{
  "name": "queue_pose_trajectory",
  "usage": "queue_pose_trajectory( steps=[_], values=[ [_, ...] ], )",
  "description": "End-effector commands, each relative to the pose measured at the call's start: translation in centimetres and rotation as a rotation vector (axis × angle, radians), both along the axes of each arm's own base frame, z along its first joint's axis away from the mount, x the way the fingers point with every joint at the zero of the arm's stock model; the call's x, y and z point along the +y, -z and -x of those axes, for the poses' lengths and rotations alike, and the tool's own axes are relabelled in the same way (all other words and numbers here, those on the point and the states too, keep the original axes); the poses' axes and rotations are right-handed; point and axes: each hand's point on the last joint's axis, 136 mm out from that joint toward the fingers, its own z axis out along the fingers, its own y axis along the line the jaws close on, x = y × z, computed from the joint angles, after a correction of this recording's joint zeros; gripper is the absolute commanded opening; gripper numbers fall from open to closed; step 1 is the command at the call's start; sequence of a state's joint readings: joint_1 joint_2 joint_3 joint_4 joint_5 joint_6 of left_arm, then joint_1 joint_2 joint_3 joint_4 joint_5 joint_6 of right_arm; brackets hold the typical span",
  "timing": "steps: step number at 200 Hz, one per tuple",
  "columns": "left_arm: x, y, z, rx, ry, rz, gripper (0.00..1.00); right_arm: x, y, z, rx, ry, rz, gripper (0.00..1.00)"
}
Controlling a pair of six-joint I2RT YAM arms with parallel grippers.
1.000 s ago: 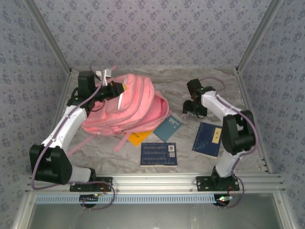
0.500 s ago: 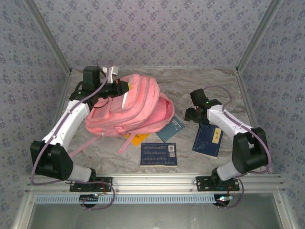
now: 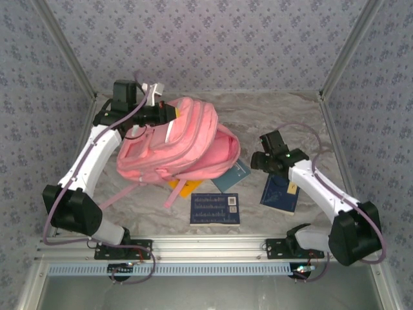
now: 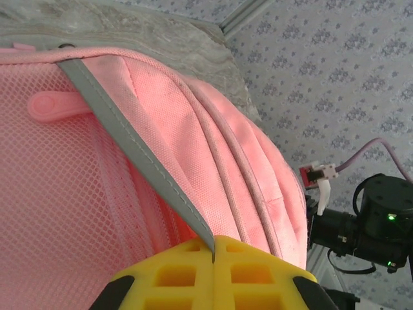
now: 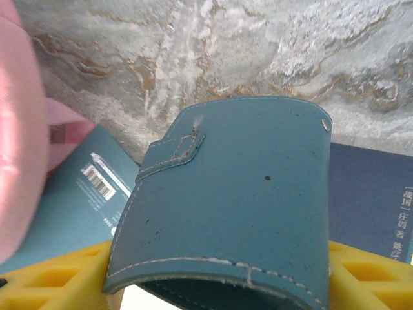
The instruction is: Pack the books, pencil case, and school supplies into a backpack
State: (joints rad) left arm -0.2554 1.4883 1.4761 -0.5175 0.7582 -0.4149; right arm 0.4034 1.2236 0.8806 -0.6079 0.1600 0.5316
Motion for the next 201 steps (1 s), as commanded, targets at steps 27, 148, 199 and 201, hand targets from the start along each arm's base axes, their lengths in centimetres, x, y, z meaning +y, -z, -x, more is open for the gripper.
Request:
queue_pose_trajectory(
  steps=[27, 148, 199, 201],
  values=[
    [-1.9, -6.3, 2.4, -0.163, 0.188, 0.101, 0.00, -0.7, -3.1, 1.0, -0.068, -0.030, 0.060, 0.67],
    [-3.5, -7.7, 3.5, -0.164, 0.313, 0.201, 0.00, 10.3, -12.2, 2.6, -0.399, -0.495, -0.220, 0.67],
    [-3.6, -8.2, 3.9, -0.169, 0.328, 0.232, 0.00, 15.0, -12.7, 2.4, -0.478, -0.657, -0.394, 0.68],
    [-3.6, -8.2, 3.9, -0.170, 0.330, 0.234, 0.00, 15.1, -12.6, 2.3, -0.480, -0.661, -0.397, 0.68]
  ],
)
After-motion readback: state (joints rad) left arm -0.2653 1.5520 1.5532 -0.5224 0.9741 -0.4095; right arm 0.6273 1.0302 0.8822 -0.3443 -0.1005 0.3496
